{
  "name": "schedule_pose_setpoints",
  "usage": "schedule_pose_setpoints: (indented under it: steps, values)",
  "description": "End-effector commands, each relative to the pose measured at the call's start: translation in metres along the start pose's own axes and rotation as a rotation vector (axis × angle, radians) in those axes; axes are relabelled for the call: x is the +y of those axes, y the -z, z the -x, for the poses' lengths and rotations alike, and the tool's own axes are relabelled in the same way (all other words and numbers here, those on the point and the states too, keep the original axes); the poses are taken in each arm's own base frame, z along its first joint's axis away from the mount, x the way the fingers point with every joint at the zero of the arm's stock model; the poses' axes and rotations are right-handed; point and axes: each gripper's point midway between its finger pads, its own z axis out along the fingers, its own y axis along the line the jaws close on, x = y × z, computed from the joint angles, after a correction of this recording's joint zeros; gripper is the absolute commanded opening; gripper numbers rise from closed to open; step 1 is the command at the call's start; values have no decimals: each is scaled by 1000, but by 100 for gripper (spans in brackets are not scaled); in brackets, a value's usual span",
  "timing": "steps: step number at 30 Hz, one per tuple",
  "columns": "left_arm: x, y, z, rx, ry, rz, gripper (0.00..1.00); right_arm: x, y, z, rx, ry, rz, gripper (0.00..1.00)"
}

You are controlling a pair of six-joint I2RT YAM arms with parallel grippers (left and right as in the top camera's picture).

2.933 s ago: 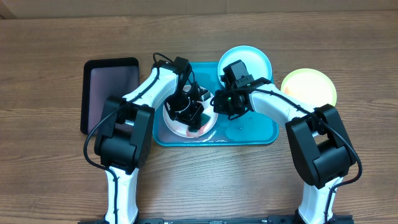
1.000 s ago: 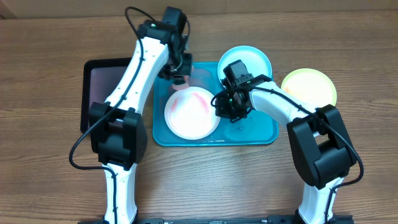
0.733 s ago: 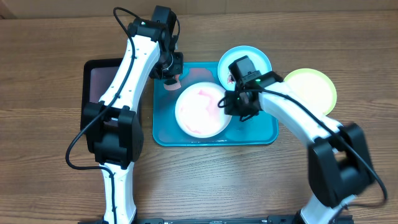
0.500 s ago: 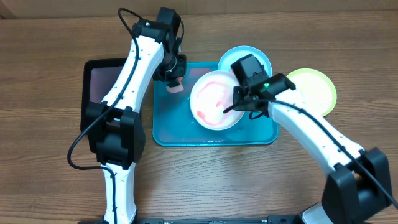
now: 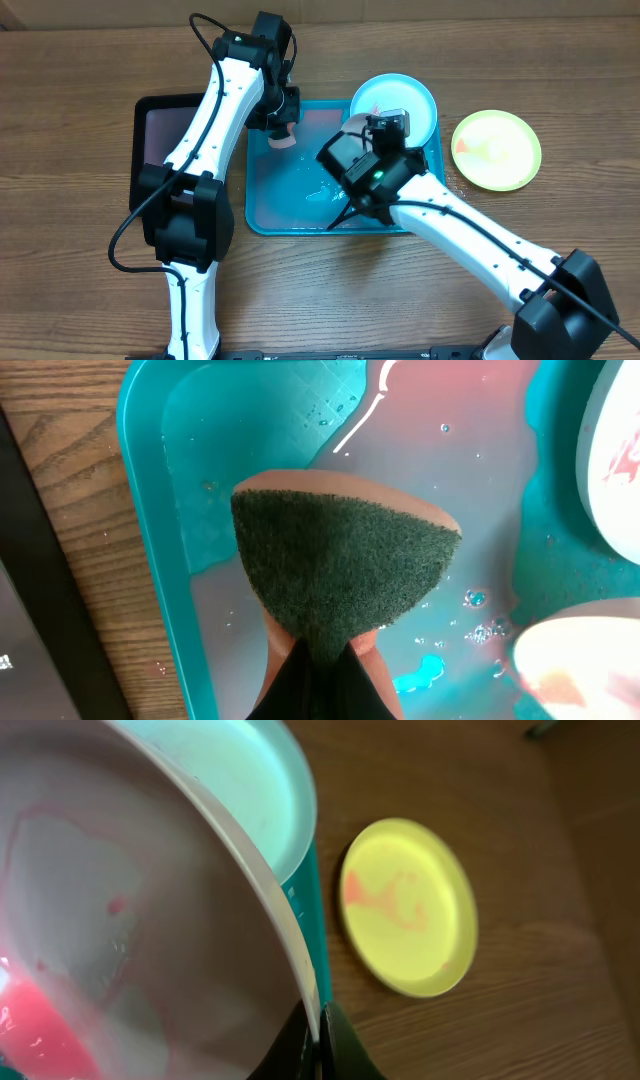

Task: Clean dirty plates on tray and stack at the side
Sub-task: 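Tilt and lift the white plate off the tray with the right gripper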

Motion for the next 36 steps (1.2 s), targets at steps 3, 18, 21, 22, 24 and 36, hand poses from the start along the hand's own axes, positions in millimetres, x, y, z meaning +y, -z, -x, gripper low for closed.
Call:
schedule_pose_setpoints:
  steps: [3,18,21,22,24,36]
  values:
    - [-2,4,4,-19,13,-2,4,-33,39,42,-272,-33,-215,4]
    - [-2,4,4,-19,13,-2,4,-45,88,64,-510,4,-387,4]
    - [-2,4,4,-19,13,-2,4,-45,88,64,-510,3,-386,4]
    - [-2,4,4,-19,13,-2,4,-45,88,64,-510,3,-386,4]
    - [-2,4,4,-19,13,-2,4,-45,87,64,-510,3,-386,4]
    - [-2,4,4,-19,13,-2,4,-40,83,60,-482,11,-351,4]
